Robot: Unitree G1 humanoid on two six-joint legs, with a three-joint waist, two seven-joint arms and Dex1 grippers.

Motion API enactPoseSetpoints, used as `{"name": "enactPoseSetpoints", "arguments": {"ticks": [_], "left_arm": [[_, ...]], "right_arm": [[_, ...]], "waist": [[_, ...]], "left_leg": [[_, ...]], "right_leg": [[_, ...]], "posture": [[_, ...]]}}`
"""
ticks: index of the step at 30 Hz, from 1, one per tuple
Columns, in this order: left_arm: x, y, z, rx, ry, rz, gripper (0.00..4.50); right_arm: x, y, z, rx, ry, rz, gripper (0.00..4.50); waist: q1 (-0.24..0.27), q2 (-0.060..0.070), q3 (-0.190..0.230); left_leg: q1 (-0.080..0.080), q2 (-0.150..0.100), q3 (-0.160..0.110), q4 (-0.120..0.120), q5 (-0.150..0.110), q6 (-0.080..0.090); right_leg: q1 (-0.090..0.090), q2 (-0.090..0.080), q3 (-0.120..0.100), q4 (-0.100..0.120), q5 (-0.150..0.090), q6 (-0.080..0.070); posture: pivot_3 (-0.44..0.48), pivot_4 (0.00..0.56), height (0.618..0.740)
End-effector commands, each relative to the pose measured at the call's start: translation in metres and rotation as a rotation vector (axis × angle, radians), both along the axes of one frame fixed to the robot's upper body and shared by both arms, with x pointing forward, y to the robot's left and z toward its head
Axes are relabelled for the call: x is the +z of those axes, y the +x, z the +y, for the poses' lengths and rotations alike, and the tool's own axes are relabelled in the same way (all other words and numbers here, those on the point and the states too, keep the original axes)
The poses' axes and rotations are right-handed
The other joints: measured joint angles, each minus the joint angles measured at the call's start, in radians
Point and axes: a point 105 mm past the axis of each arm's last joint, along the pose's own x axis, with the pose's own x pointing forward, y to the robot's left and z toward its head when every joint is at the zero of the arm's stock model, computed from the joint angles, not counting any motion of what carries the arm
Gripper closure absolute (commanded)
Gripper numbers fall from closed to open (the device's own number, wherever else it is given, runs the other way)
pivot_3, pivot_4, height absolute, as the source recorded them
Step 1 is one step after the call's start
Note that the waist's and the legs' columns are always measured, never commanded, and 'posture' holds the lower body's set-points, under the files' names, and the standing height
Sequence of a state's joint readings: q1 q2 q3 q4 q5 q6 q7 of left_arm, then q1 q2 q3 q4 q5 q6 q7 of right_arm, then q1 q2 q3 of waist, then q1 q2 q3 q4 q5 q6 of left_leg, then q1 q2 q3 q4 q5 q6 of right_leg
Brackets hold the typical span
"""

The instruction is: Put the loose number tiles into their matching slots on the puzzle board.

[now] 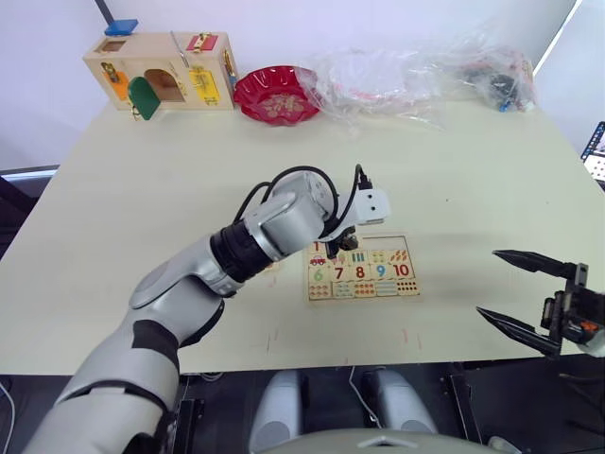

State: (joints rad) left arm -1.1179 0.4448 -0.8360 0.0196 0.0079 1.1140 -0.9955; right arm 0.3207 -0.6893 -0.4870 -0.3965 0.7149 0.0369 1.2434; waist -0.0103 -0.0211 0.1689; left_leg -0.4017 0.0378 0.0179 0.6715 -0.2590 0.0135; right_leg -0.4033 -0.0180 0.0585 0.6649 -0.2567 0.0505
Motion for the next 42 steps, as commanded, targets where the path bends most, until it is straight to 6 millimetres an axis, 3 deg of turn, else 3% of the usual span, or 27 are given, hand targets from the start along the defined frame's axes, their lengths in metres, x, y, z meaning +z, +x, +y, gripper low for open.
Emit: {"name": "enactPoseSetpoints", "arguments": {"ticks": [1,42], "left_arm": [[0.0038,-0.0017,-0.0050,-0.034,0.001,-0.031,3.55],[-0.0010,-0.0054,-0.0114,-0.087,0.019,-0.037,3.55]], "right_arm": [[0.0092,-0.0038,0.0028,0.003,0.000,-0.043,0.00],[0.0067,-0.0075,0.0055,-0.007,0.011,-0.036,0.00]], "waist": [[0.000,0.000,0.000],[0.000,0.000,0.000]], "left_leg": [[0.000,0.000,0.000,0.000,0.000,0.000],[0.000,0.000,0.000,0.000,0.000,0.000]], "right_leg": [[0.000,0.000,0.000,0.000,0.000,0.000],[0.000,0.000,0.000,0.000,0.000,0.000]], "posture": [[0.000,0.150,0.740],[0.000,0.150,0.740]]}}
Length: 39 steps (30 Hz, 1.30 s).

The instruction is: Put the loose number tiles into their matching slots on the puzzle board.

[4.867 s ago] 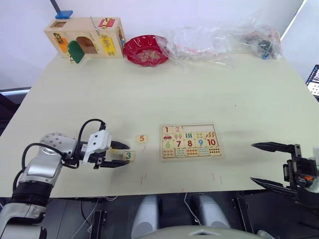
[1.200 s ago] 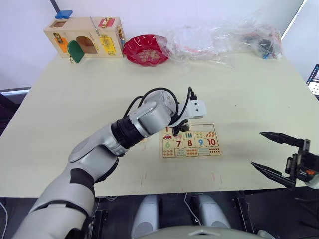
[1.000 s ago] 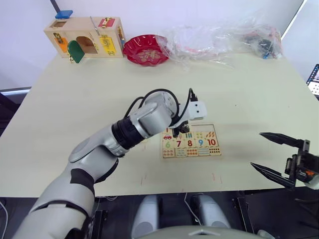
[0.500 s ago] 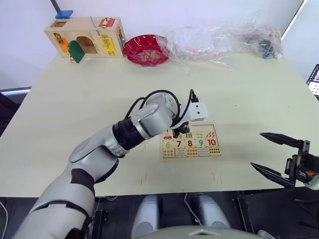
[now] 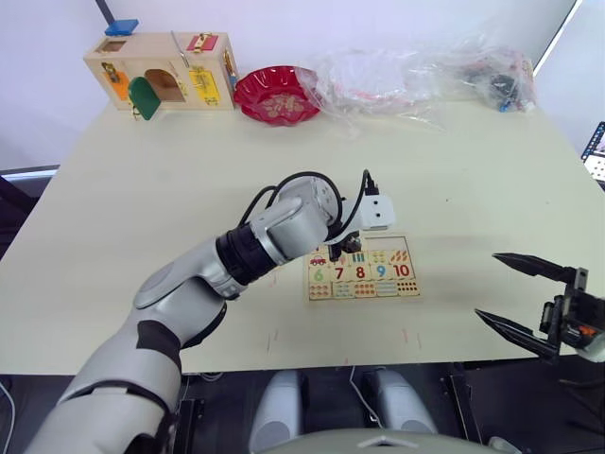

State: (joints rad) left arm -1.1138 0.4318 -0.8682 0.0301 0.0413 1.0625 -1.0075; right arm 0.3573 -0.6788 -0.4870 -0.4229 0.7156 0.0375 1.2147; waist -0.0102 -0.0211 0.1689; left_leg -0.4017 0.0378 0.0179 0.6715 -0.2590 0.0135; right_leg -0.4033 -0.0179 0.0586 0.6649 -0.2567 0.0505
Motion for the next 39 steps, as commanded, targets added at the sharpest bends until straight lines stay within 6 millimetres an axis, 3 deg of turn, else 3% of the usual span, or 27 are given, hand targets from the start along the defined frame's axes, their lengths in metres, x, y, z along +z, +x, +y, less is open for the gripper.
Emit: {"name": "enactPoseSetpoints", "arguments": {"ticks": [1,24,26,27,35,39], "left_arm": [[0.004,-0.004,-0.006,-0.035,-0.009,-0.016,3.55],[0.004,-0.002,-0.003,-0.028,0.002,-0.017,3.55],[0.004,-0.002,-0.003,-0.029,0.001,-0.018,2.51],[0.005,-0.002,-0.003,-0.028,-0.001,-0.019,2.20],[0.010,-0.002,-0.004,-0.025,-0.022,-0.021,2.20],[0.025,0.002,0.004,-0.024,-0.050,-0.026,2.20]], "right_arm": [[0.009,-0.004,0.004,0.016,0.002,-0.050,0.00],[0.008,-0.004,0.002,0.012,0.003,-0.048,0.00],[0.008,-0.004,0.002,0.011,0.004,-0.047,0.00],[0.008,-0.004,0.002,0.010,0.004,-0.047,0.00],[0.007,-0.004,0.001,0.009,0.003,-0.044,0.00],[0.007,-0.004,0.002,0.011,0.005,-0.043,0.00]], "waist": [[0.000,0.000,0.000],[0.000,0.000,0.000],[0.000,0.000,0.000],[0.000,0.000,0.000],[0.000,0.000,0.000],[-0.001,0.000,0.000]], "left_leg": [[0.000,0.000,0.000,0.000,0.000,0.000],[0.000,0.000,0.000,0.000,0.000,0.000],[0.000,0.000,0.000,0.000,0.000,0.000],[0.000,0.000,0.000,0.000,0.000,0.000],[0.000,0.000,0.000,0.000,0.000,0.000],[0.000,0.000,0.000,0.000,0.000,0.000]], "right_leg": [[0.000,0.000,0.000,0.000,0.000,0.000],[0.000,0.000,0.000,0.000,0.000,0.000],[0.000,0.000,0.000,0.000,0.000,0.000],[0.000,0.000,0.000,0.000,0.000,0.000],[0.000,0.000,0.000,0.000,0.000,0.000],[0.000,0.000,0.000,0.000,0.000,0.000]], "posture": [[0.000,0.150,0.740],[0.000,0.150,0.740],[0.000,0.150,0.740],[0.000,0.150,0.740],[0.000,0.150,0.740],[0.000,0.150,0.740]]}}
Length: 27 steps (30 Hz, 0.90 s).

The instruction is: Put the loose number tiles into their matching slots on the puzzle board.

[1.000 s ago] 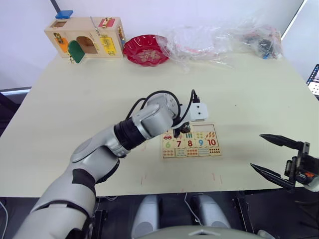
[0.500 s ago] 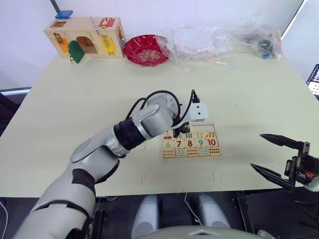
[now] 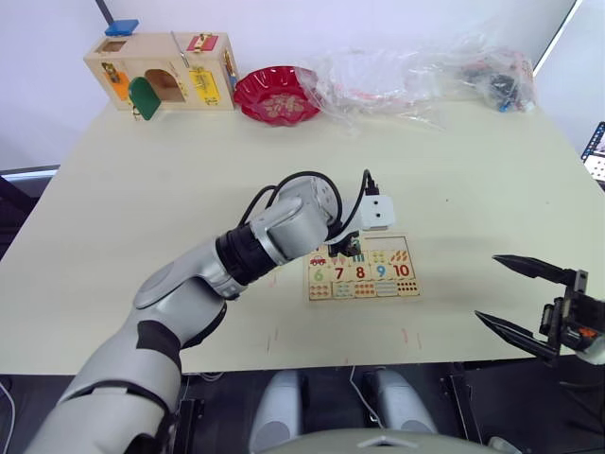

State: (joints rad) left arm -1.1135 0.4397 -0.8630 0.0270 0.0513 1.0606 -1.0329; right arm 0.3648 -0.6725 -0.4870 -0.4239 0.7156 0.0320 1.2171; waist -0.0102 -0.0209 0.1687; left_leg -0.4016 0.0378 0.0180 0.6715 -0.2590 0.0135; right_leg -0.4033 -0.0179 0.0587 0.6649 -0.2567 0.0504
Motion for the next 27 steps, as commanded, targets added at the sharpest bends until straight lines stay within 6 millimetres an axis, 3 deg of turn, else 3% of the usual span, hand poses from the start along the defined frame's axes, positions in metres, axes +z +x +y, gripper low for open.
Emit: {"name": "enactPoseSetpoints", "arguments": {"ticks": [1,4,9,12,15,18,21,23,27], "left_arm": [[0.029,0.003,0.003,-0.024,-0.067,-0.030,2.20],[0.049,-0.005,0.008,-0.081,-0.134,0.036,2.20],[0.065,0.003,0.014,-0.086,-0.248,0.038,2.20],[0.066,0.006,0.013,-0.135,-0.372,0.051,2.20],[0.047,0.019,0.023,-0.152,-0.305,0.000,2.20],[0.038,0.021,0.019,-0.210,-0.338,-0.004,2.20],[0.030,0.021,0.013,-0.257,-0.371,0.003,3.32],[0.026,0.022,0.011,-0.278,-0.366,-0.008,4.36],[0.019,0.026,0.010,-0.301,-0.351,-0.033,4.45]], "right_arm": [[0.009,-0.003,0.002,0.012,0.001,-0.044,0.00],[0.008,-0.002,0.002,0.015,-0.001,-0.043,0.00],[0.009,0.000,0.002,0.019,-0.001,-0.044,0.00],[0.008,0.000,0.002,0.022,0.001,-0.042,0.00],[0.007,0.000,0.003,0.023,0.004,-0.041,0.00],[0.007,0.000,0.004,0.024,0.008,-0.038,0.00],[0.005,0.000,0.005,0.024,0.011,-0.032,0.00],[0.005,0.000,0.005,0.024,0.012,-0.030,0.00],[0.005,0.000,0.005,0.022,0.012,-0.030,0.00]], "waist": [[-0.003,0.000,0.000],[-0.002,0.000,0.000],[0.002,0.000,0.000],[0.001,0.001,0.000],[0.000,0.001,0.000],[0.000,0.001,0.000],[0.006,0.001,0.000],[0.007,0.001,0.000],[0.004,0.001,0.000]], "left_leg": [[0.000,0.000,0.000,0.000,0.000,0.000],[0.000,0.000,0.000,0.000,0.000,0.000],[0.000,0.000,0.000,0.000,0.000,0.000],[0.000,0.000,0.000,0.000,0.000,0.000],[0.000,0.000,0.000,0.000,0.000,0.000],[0.000,0.000,0.000,0.000,0.000,0.000],[0.000,0.000,0.001,0.000,0.000,0.000],[-0.001,0.000,0.001,0.001,0.000,0.000],[0.000,0.000,0.001,0.001,0.000,0.000]], "right_leg": [[0.000,0.000,0.000,0.000,0.000,0.000],[0.000,0.000,0.000,0.000,0.000,0.000],[0.000,0.000,0.000,0.000,0.000,0.000],[0.000,0.000,0.000,0.000,0.000,0.000],[0.000,0.000,0.000,0.000,0.000,0.000],[0.000,0.000,0.000,0.000,0.000,0.000],[0.000,0.000,0.000,0.000,0.000,0.000],[0.000,0.000,0.000,-0.001,0.000,0.000],[0.000,0.000,0.001,0.000,0.000,0.000]], "posture": [[0.000,0.150,0.740],[0.000,0.150,0.740],[0.000,0.150,0.740],[0.000,0.150,0.740],[0.000,0.150,0.740],[0.000,0.150,0.740],[0.000,0.150,0.740],[0.000,0.150,0.740],[0.000,0.150,0.740]]}}
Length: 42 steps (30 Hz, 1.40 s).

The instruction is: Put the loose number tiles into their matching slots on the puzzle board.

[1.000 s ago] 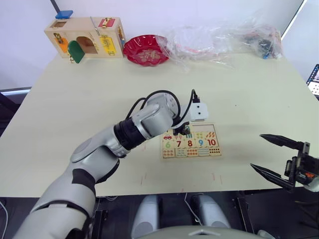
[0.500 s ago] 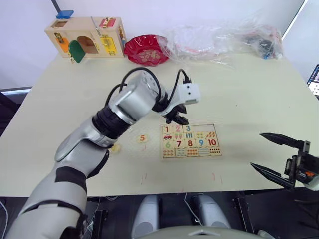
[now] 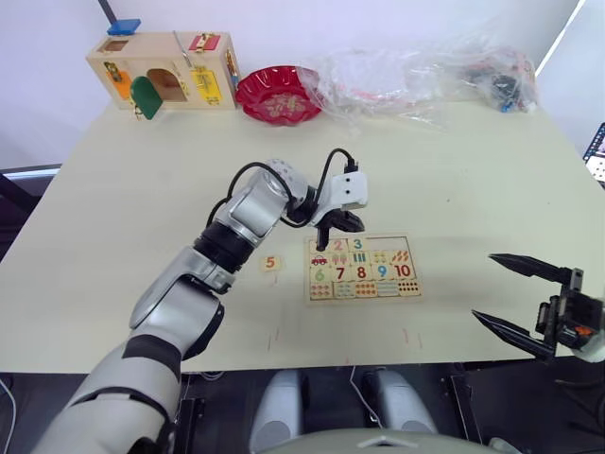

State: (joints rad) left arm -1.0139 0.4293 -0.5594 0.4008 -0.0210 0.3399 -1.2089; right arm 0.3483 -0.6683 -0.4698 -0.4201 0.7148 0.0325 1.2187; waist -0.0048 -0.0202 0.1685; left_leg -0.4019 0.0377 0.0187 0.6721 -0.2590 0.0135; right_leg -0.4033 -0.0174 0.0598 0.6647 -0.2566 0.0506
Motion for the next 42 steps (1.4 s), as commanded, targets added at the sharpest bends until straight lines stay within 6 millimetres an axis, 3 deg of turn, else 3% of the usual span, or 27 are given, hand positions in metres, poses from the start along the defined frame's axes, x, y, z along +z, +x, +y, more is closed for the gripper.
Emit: {"name": "enactPoseSetpoints", "arguments": {"ticks": [1,17,28,42], "left_arm": [[0.004,0.004,-0.002,-0.024,-0.014,-0.059,4.45],[-0.013,0.014,0.003,0.003,0.037,-0.092,4.45],[-0.024,0.009,0.007,-0.013,0.072,-0.079,4.45],[-0.023,0.005,0.007,-0.034,0.069,-0.078,4.45]], "right_arm": [[0.006,-0.003,0.002,0.006,0.003,-0.027,0.00],[0.006,-0.005,0.003,0.002,0.005,-0.022,0.00],[0.006,-0.003,0.003,0.005,0.005,-0.024,0.00],[0.005,-0.003,0.002,0.007,0.005,-0.022,0.00]], "waist": [[-0.002,0.000,0.000],[-0.005,0.000,0.000],[-0.005,0.000,0.000],[-0.005,0.000,0.000]], "left_leg": [[0.000,0.000,0.000,0.000,0.000,0.000],[0.000,0.000,0.000,0.000,0.000,0.000],[0.000,0.000,0.000,0.000,0.000,0.000],[0.000,0.000,0.000,0.000,0.000,0.000]], "right_leg": [[0.000,0.000,0.000,0.000,0.000,0.000],[0.000,0.000,0.000,0.000,0.000,0.000],[0.000,0.000,0.000,0.000,0.000,0.000],[0.000,0.000,0.000,0.000,0.000,0.000]], "posture": [[0.000,0.150,0.740],[0.000,0.150,0.740],[0.000,0.150,0.740],[0.000,0.150,0.740]]}}
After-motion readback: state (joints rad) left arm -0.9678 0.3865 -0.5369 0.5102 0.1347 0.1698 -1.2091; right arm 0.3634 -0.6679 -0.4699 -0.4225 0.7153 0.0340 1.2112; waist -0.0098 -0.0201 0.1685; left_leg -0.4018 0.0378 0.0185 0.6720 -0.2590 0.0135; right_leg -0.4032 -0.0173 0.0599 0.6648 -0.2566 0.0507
